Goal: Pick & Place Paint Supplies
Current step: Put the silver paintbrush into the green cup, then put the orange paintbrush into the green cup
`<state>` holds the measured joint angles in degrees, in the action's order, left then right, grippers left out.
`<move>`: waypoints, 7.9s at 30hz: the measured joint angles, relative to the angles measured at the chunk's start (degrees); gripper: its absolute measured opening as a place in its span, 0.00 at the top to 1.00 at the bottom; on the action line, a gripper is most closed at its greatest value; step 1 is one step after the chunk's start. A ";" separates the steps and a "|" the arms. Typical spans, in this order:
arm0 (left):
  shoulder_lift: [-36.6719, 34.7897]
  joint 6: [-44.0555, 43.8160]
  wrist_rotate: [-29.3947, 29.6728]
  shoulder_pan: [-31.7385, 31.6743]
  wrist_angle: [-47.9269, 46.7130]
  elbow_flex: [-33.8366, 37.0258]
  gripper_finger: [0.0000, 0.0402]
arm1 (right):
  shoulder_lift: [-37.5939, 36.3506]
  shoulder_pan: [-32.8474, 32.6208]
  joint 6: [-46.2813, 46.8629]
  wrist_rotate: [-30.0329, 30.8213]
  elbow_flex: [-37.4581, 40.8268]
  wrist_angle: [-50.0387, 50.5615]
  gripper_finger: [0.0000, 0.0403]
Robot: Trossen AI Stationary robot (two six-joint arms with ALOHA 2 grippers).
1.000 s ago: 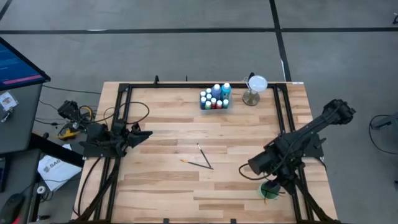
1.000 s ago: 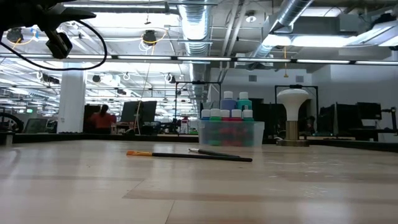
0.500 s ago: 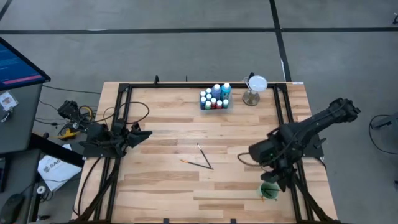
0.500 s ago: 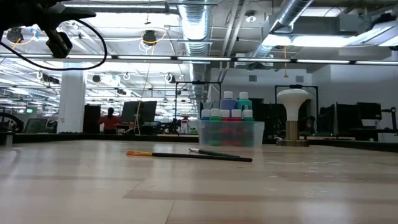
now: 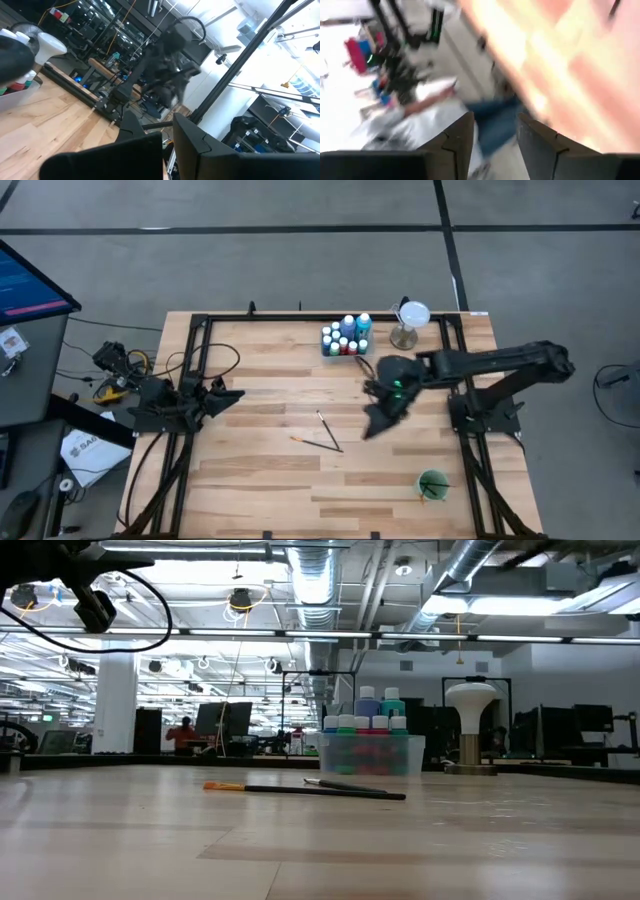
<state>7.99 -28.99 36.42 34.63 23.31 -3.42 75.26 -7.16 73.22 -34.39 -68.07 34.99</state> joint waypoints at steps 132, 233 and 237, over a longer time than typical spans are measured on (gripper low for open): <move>0.31 0.00 -0.15 -0.09 1.22 -0.02 1.00 | 2.72 -53.92 28.58 87.18 -13.26 55.23 1.00; 0.33 0.00 -0.04 -0.07 1.25 -0.02 1.00 | 63.18 -3.37 -54.11 39.06 -42.63 2.20 0.47; 0.33 0.00 -0.13 -0.09 1.25 -0.02 1.00 | 63.83 -3.42 -52.36 41.04 -42.77 2.63 0.51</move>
<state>8.32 -28.99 36.29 34.54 24.56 -3.44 139.09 -10.58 20.86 6.65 -110.84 37.63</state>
